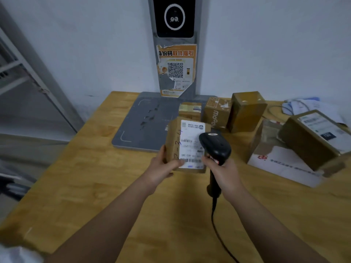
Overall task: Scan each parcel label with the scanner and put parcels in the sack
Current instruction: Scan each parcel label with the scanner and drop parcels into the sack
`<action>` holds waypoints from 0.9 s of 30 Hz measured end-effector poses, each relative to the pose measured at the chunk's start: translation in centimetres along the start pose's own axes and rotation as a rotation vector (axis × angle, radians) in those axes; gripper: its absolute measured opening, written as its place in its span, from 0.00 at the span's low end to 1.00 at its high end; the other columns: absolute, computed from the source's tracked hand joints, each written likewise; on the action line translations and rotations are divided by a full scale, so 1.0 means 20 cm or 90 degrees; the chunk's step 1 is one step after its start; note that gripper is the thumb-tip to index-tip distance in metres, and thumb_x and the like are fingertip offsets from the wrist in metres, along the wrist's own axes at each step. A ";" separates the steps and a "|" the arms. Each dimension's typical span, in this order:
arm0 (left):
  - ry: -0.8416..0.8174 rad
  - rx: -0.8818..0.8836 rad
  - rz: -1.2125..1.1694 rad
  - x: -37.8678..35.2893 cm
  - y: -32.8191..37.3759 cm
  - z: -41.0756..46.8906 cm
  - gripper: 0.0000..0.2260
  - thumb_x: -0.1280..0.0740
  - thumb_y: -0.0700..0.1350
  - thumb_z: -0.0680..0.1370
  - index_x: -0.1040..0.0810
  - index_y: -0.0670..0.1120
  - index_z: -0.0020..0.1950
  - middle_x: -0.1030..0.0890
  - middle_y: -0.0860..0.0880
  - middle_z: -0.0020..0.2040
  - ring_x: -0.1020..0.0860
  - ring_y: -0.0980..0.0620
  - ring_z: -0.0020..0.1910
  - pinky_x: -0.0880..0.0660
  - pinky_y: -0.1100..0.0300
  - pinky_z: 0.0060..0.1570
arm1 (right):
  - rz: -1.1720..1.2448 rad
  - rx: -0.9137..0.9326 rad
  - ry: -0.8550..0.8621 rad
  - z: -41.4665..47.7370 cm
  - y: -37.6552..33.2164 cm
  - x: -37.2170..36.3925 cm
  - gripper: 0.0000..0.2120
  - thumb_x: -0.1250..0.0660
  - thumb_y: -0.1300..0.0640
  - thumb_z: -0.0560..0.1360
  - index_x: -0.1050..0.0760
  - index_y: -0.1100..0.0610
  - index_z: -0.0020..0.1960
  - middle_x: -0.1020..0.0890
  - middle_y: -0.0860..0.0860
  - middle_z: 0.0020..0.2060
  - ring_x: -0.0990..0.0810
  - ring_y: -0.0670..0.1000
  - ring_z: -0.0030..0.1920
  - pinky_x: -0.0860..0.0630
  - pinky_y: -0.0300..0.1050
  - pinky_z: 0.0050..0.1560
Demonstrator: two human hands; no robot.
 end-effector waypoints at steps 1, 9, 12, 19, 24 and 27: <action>0.030 -0.003 0.062 0.02 -0.01 -0.01 0.38 0.24 0.58 0.66 0.40 0.63 0.71 0.29 0.50 0.65 0.25 0.50 0.61 0.25 0.52 0.61 | -0.025 0.020 -0.003 -0.03 -0.01 0.03 0.08 0.27 0.61 0.73 0.22 0.51 0.48 0.18 0.42 0.38 0.20 0.39 0.41 0.27 0.28 0.37; -0.147 -0.054 0.118 0.05 0.10 -0.20 0.38 0.28 0.56 0.59 0.35 0.60 0.68 0.28 0.47 0.63 0.26 0.48 0.62 0.31 0.52 0.65 | 0.019 -0.047 -0.117 -0.14 -0.03 0.21 0.18 0.23 0.58 0.66 0.26 0.66 0.48 0.18 0.51 0.35 0.16 0.48 0.40 0.24 0.44 0.47; -0.125 -0.061 0.040 0.02 0.13 -0.22 0.32 0.27 0.49 0.66 0.37 0.60 0.67 0.30 0.47 0.59 0.22 0.47 0.53 0.24 0.56 0.54 | 0.054 -0.108 -0.204 -0.17 -0.01 0.25 0.24 0.24 0.55 0.60 0.23 0.58 0.54 0.16 0.52 0.46 0.19 0.55 0.52 0.24 0.52 0.57; 0.087 -0.088 0.119 -0.03 0.05 -0.19 0.35 0.32 0.57 0.76 0.46 0.53 0.78 0.39 0.49 0.75 0.34 0.48 0.71 0.31 0.52 0.64 | -0.032 -0.040 -0.061 -0.22 0.06 0.20 0.08 0.25 0.60 0.70 0.19 0.62 0.46 0.14 0.51 0.38 0.15 0.47 0.43 0.21 0.40 0.44; 0.037 0.134 -0.181 -0.18 -0.14 -0.22 0.49 0.27 0.67 0.64 0.44 0.51 0.78 0.38 0.44 0.76 0.35 0.43 0.72 0.36 0.44 0.69 | 0.093 -0.101 0.119 -0.17 0.09 0.11 0.12 0.24 0.56 0.70 0.20 0.59 0.50 0.15 0.50 0.42 0.16 0.45 0.44 0.24 0.37 0.40; -0.039 0.142 -0.300 -0.24 -0.18 -0.22 0.23 0.30 0.57 0.73 0.26 0.50 0.64 0.21 0.46 0.60 0.23 0.46 0.59 0.29 0.49 0.62 | 0.132 -0.138 0.104 -0.15 0.09 0.08 0.11 0.24 0.54 0.70 0.20 0.58 0.48 0.14 0.50 0.42 0.16 0.48 0.47 0.22 0.43 0.46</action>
Point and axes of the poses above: each hand's wrist, its own z-axis towards the middle knuckle, its own x-axis out of the back of the hand, y = z × x, the point moved 2 cm from there along z, towards the middle knuckle
